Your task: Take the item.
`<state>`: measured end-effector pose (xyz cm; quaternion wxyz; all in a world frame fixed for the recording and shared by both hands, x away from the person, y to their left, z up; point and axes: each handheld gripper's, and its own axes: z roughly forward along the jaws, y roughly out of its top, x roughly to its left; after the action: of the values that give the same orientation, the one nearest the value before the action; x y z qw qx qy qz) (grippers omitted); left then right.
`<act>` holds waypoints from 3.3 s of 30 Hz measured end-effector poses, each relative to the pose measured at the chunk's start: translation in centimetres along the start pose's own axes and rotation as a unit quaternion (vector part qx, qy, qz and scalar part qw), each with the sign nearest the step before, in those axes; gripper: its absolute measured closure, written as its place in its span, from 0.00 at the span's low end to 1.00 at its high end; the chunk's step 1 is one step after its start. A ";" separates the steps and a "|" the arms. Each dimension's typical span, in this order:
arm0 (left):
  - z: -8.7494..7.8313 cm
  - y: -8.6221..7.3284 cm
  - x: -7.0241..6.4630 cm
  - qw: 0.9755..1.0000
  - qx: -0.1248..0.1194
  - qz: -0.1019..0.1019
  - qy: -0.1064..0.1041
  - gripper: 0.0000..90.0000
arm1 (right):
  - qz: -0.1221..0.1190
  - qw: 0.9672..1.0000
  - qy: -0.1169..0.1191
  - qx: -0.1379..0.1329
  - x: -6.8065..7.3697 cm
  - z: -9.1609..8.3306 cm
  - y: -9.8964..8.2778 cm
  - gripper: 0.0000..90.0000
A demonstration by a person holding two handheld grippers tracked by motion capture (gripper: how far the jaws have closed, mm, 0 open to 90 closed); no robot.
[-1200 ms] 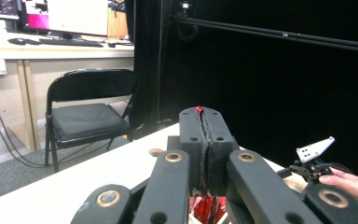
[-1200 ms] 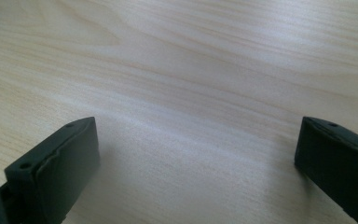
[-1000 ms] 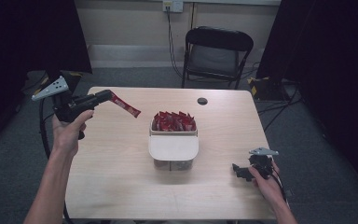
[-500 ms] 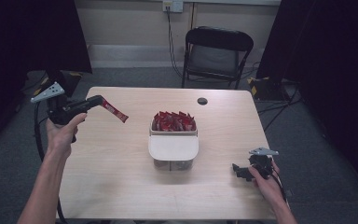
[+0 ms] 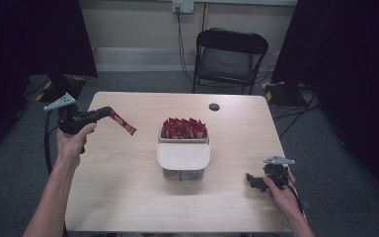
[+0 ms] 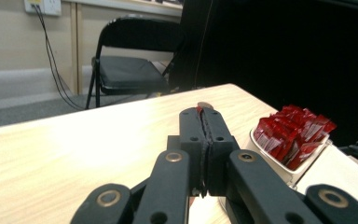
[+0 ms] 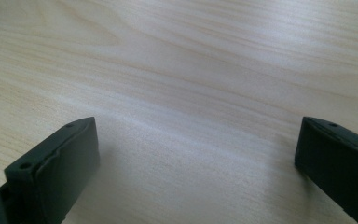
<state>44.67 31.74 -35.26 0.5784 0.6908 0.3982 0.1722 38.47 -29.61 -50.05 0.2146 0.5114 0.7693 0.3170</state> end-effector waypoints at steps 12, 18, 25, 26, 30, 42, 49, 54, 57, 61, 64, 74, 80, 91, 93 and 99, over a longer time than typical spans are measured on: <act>2.4 -2.3 0.0 0.999 0.046 0.019 0.008 0.98 | 0.000 1.000 0.000 0.000 0.0 0.0 0.0 0.00; 3.4 -2.9 -0.3 0.998 0.058 0.022 0.004 0.98 | 0.000 1.000 0.000 0.000 0.0 0.0 0.0 0.00; 4.2 -3.8 -0.6 0.997 0.076 0.032 0.002 0.98 | 0.000 1.000 0.000 0.000 0.0 0.0 0.0 0.00; 4.3 -3.9 -0.8 0.996 0.078 0.036 0.001 0.98 | 0.000 1.000 0.000 0.000 0.0 0.0 0.0 0.00; 4.5 -4.2 -1.2 0.996 0.083 0.038 -0.002 0.98 | 0.000 1.000 0.000 0.000 0.0 0.0 0.0 0.00; 3.2 -4.8 -1.3 0.993 0.102 0.057 -0.004 0.97 | -0.001 1.000 0.000 0.000 0.0 0.0 0.0 0.00; 2.2 -5.4 -1.5 0.992 0.110 0.056 -0.006 0.97 | 0.000 1.000 -0.001 0.000 0.0 0.0 0.0 0.00; 2.0 -5.8 -1.5 0.991 0.117 0.060 -0.008 0.97 | 0.000 1.000 -0.001 0.000 0.0 0.0 0.0 0.00; 1.8 -5.9 -1.7 0.990 0.124 0.066 -0.007 0.97 | 0.000 1.000 -0.001 0.000 0.0 0.0 0.0 0.00; 1.7 -6.5 -1.6 0.991 0.121 0.050 -0.013 0.97 | 0.000 1.000 -0.001 0.000 0.0 0.0 0.0 0.00; 2.0 -7.0 -1.4 0.990 0.130 0.048 -0.015 0.97 | 0.000 1.000 -0.001 0.000 0.0 0.0 0.0 0.00; 2.7 -8.0 -1.0 0.990 0.130 0.033 -0.028 0.97 | 0.000 1.000 -0.001 0.000 0.0 0.0 0.0 0.00; 3.5 -8.6 -1.2 0.988 0.141 0.055 -0.023 0.96 | 0.000 1.000 -0.001 0.000 0.0 0.0 0.0 0.00; 4.4 -9.5 -1.2 0.985 0.157 0.062 -0.021 0.94 | 0.000 1.000 0.000 0.000 0.0 0.0 0.0 0.00; 4.5 -9.6 -1.2 0.985 0.158 0.057 -0.021 0.93 | 0.000 1.000 0.000 0.000 0.0 0.0 0.0 0.00; 5.0 -9.9 -1.3 0.984 0.163 0.066 -0.025 0.89 | 0.000 1.000 0.000 0.000 0.0 0.0 0.0 0.00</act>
<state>43.86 27.60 -45.64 0.4556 0.8047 0.3594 0.1253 38.43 -29.61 -50.05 0.2146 0.5116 0.7693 0.3168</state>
